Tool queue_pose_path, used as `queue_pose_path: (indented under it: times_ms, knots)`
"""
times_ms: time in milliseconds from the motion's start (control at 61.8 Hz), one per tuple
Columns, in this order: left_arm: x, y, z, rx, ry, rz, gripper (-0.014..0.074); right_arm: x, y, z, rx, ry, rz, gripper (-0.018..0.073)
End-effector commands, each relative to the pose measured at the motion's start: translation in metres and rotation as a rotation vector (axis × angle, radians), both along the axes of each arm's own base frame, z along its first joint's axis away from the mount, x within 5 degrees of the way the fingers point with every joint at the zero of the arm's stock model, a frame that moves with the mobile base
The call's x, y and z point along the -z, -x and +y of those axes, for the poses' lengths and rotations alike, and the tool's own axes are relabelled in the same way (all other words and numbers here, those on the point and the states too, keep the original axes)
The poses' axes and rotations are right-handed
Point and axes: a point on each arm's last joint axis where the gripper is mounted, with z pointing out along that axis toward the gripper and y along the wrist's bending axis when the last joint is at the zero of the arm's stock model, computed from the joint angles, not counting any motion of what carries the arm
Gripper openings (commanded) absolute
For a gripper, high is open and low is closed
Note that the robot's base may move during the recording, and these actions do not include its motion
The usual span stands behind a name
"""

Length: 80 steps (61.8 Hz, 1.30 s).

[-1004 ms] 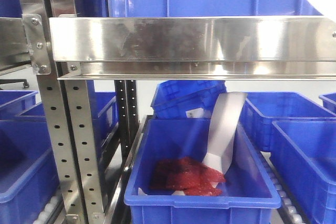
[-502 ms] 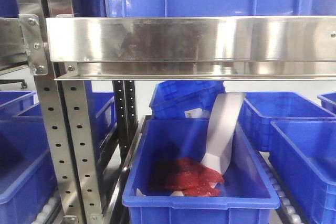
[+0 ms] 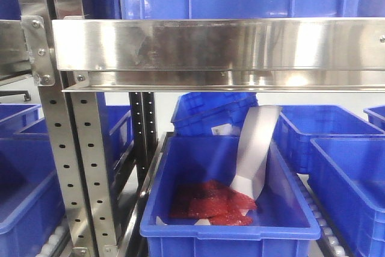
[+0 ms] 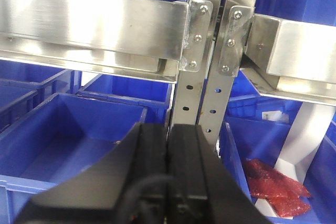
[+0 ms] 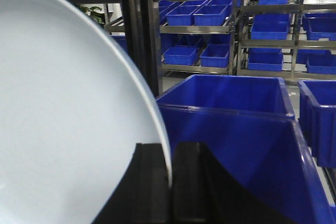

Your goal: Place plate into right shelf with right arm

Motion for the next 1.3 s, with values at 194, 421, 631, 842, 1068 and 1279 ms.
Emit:
queue_pose_path:
  times_ms: [194,421,631,842,1068,1279]
  knots:
    - [-0.005,0.001,0.001,-0.009,0.018,-0.089,-0.0128,-0.017,-0.037,-0.002,0.044,-0.011,-0.203,0.0064]
    - [-0.005,0.001,0.001,-0.009,0.018,-0.089,-0.0128,0.003,-0.055,-0.016,0.087,0.009,-0.129,0.0143]
    - [-0.005,0.001,0.001,-0.009,0.018,-0.089,-0.0128,0.009,-0.057,-0.017,0.089,0.022,-0.054,0.0467]
    - [-0.005,0.001,0.001,-0.009,0.018,-0.089,-0.0128,0.011,-0.058,-0.023,0.097,-0.053,-0.012,0.0328]
    - [-0.005,0.001,0.001,-0.009,0.018,-0.089,-0.0128,0.013,-0.051,-0.058,0.170,-0.097,0.078,0.0054]
    - [-0.005,0.001,0.001,-0.009,0.018,-0.089,-0.0128,0.018,-0.013,-0.089,0.248,-0.115,0.093,0.0054]
